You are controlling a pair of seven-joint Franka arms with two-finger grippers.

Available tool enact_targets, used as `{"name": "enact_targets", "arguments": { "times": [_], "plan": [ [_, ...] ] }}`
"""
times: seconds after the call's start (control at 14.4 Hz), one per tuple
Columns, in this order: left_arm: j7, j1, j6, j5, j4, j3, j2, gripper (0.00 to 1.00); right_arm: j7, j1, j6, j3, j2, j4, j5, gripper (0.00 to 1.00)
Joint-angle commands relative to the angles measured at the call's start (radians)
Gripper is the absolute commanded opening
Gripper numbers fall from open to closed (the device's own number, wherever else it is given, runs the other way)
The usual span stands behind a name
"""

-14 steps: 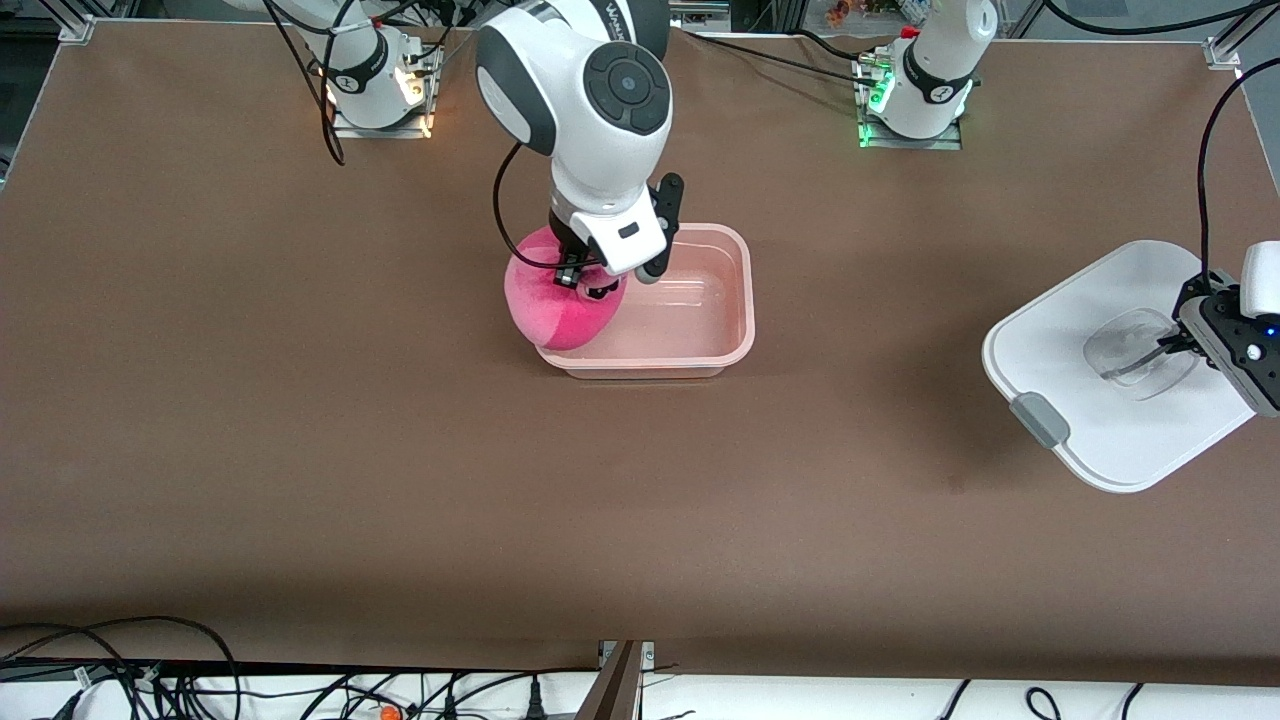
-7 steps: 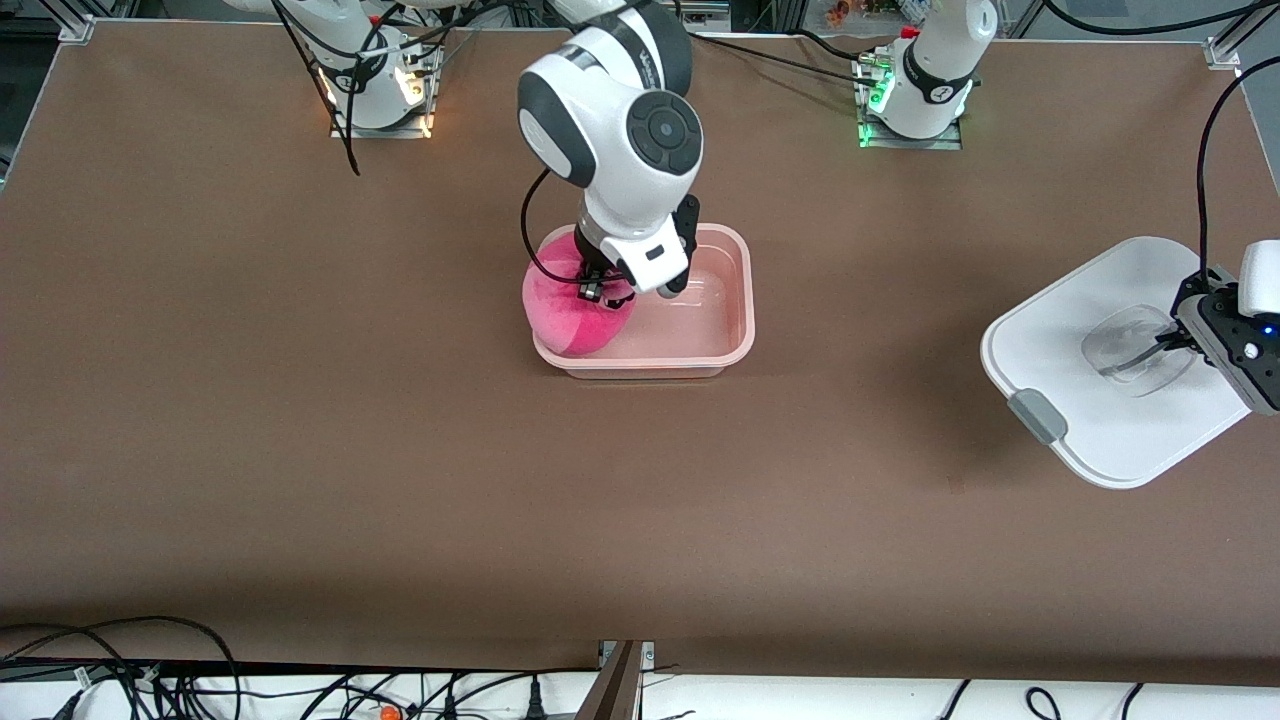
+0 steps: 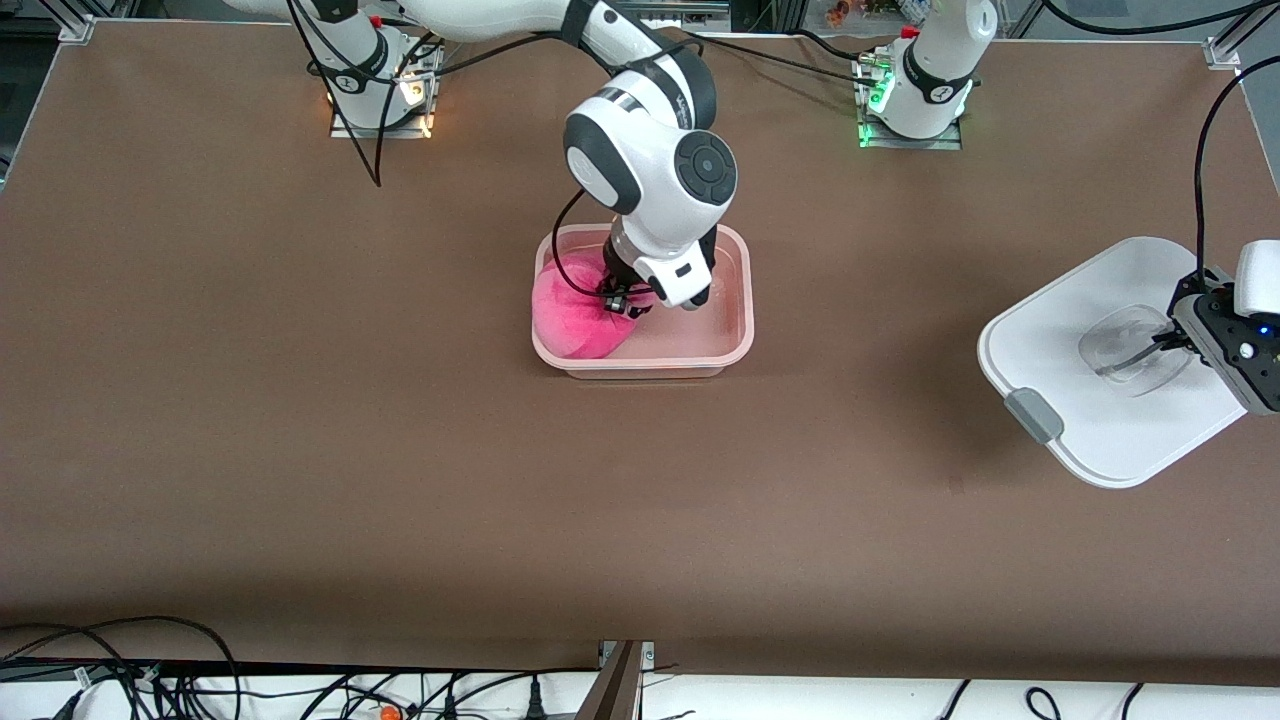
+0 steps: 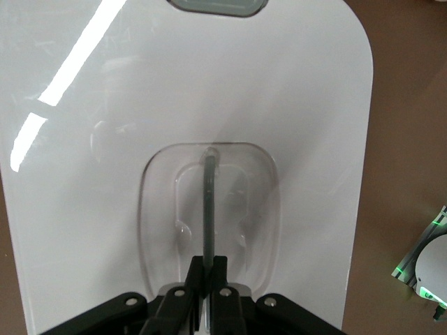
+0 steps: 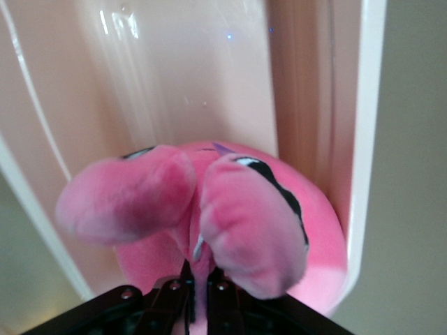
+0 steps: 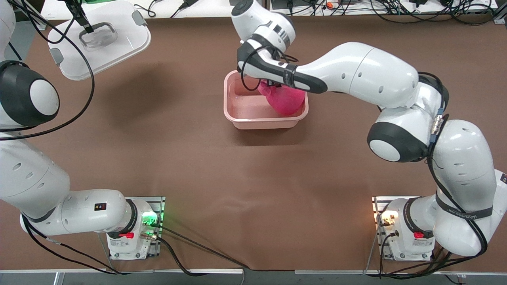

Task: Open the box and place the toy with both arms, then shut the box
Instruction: 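Lower the pink toy into the open box with the right gripper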

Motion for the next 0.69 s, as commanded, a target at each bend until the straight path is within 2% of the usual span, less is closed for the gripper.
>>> {"name": "enact_targets", "arguments": {
  "times": [0.0, 0.28, 0.35, 0.42, 0.48, 0.62],
  "plan": [
    [0.022, 0.013, -0.011, 0.009, -0.004, -0.014, -0.010, 0.00, 0.026, 0.015, 0.029, -0.013, 0.042, 0.022, -0.021, 0.00],
    [0.023, 0.015, -0.017, 0.009, -0.004, -0.014, -0.010, 0.00, 0.048, 0.020, 0.055, -0.016, 0.062, 0.022, -0.023, 0.00],
    [0.023, 0.015, -0.017, 0.009, -0.005, -0.014, -0.010, 0.00, 0.075, 0.026, 0.076, -0.016, 0.067, 0.020, -0.023, 0.10],
    [0.023, 0.015, -0.017, 0.009, -0.005, -0.014, -0.010, 0.00, 0.101, 0.035, 0.110, -0.016, 0.075, 0.020, -0.023, 0.77],
    [0.023, 0.015, -0.021, 0.009, -0.005, -0.014, -0.010, 0.00, 0.123, 0.038, 0.145, -0.016, 0.078, 0.020, -0.023, 1.00],
    [0.023, 0.015, -0.034, 0.009, -0.005, -0.014, -0.010, 0.00, 0.214, 0.058, 0.211, -0.013, 0.078, 0.022, -0.018, 1.00]
  ]
}}
